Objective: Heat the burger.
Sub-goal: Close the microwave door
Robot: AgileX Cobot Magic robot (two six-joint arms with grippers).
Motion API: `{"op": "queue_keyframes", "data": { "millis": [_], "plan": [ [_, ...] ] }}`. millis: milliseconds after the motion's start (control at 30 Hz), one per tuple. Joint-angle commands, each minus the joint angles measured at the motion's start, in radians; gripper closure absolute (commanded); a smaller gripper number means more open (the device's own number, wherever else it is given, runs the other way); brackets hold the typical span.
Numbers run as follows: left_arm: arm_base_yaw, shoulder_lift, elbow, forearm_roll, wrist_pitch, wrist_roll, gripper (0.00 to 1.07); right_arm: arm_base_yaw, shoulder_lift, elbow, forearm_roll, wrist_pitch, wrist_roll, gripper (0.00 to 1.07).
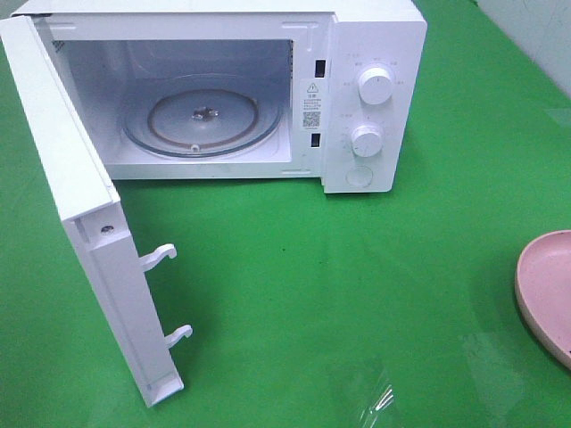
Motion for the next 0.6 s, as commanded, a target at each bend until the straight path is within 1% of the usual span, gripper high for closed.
{"op": "queue_keyframes", "data": {
  "millis": [33, 67, 100, 133, 167, 233, 267, 300, 333, 367, 400, 433, 467, 500, 533, 567, 600],
  "plan": [
    [0.003, 0.029, -0.006, -0.002, -0.087, -0.004, 0.80, -0.006, -0.025, 0.001, 0.005, -0.007, -0.008, 0.31],
    [0.003, 0.052, -0.003, 0.001, -0.122, -0.004, 0.94, -0.006, -0.025, 0.001, 0.005, -0.007, -0.008, 0.31],
    [0.003, 0.052, -0.003, 0.001, -0.122, -0.004, 0.94, -0.006, -0.025, 0.001, 0.005, -0.007, -0.008, 0.31],
    [0.003, 0.080, 0.009, 0.007, -0.167, -0.003, 1.07, -0.006, -0.025, 0.001, 0.005, -0.007, -0.008, 0.31],
    [0.003, 0.080, 0.009, 0.007, -0.167, -0.003, 1.07, -0.006, -0.025, 0.001, 0.005, -0.007, -0.008, 0.31],
    [0.003, 0.123, 0.042, 0.023, -0.244, 0.000, 1.07, -0.006, -0.025, 0.001, 0.005, -0.007, -0.008, 0.31],
    [0.003, 0.123, 0.042, 0.023, -0.244, 0.000, 1.07, -0.006, -0.025, 0.001, 0.005, -0.007, -0.008, 0.31],
    [0.003, 0.147, 0.070, 0.023, -0.317, 0.000, 1.07, -0.006, -0.025, 0.001, 0.005, -0.007, -0.008, 0.31],
    [0.003, 0.147, 0.070, 0.023, -0.317, 0.000, 1.07, -0.006, -0.025, 0.001, 0.005, -0.007, -0.008, 0.31],
    [0.003, 0.172, 0.102, 0.023, -0.402, 0.000, 1.07, -0.006, -0.025, 0.001, 0.005, -0.007, -0.008, 0.31],
    [0.003, 0.172, 0.102, 0.023, -0.402, 0.000, 1.07, -0.006, -0.025, 0.001, 0.005, -0.007, -0.008, 0.31],
    [0.003, 0.203, 0.137, 0.023, -0.497, 0.004, 1.07, -0.006, -0.025, 0.001, 0.005, -0.007, -0.008, 0.31],
    [0.003, 0.203, 0.137, 0.023, -0.497, 0.004, 1.07, -0.006, -0.025, 0.001, 0.005, -0.007, -0.008, 0.31],
    [0.003, 0.234, 0.163, 0.023, -0.591, 0.011, 1.07, -0.006, -0.025, 0.001, 0.005, -0.007, -0.008, 0.31],
    [0.003, 0.234, 0.163, 0.023, -0.591, 0.011, 1.07, -0.006, -0.025, 0.001, 0.005, -0.007, -0.008, 0.31],
    [0.003, 0.273, 0.189, 0.023, -0.665, 0.026, 1.07, -0.006, -0.025, 0.001, 0.005, -0.007, -0.008, 0.31],
    [0.003, 0.273, 0.189, 0.023, -0.665, 0.026, 1.07, -0.006, -0.025, 0.001, 0.005, -0.007, -0.008, 0.31]
  ]
}}
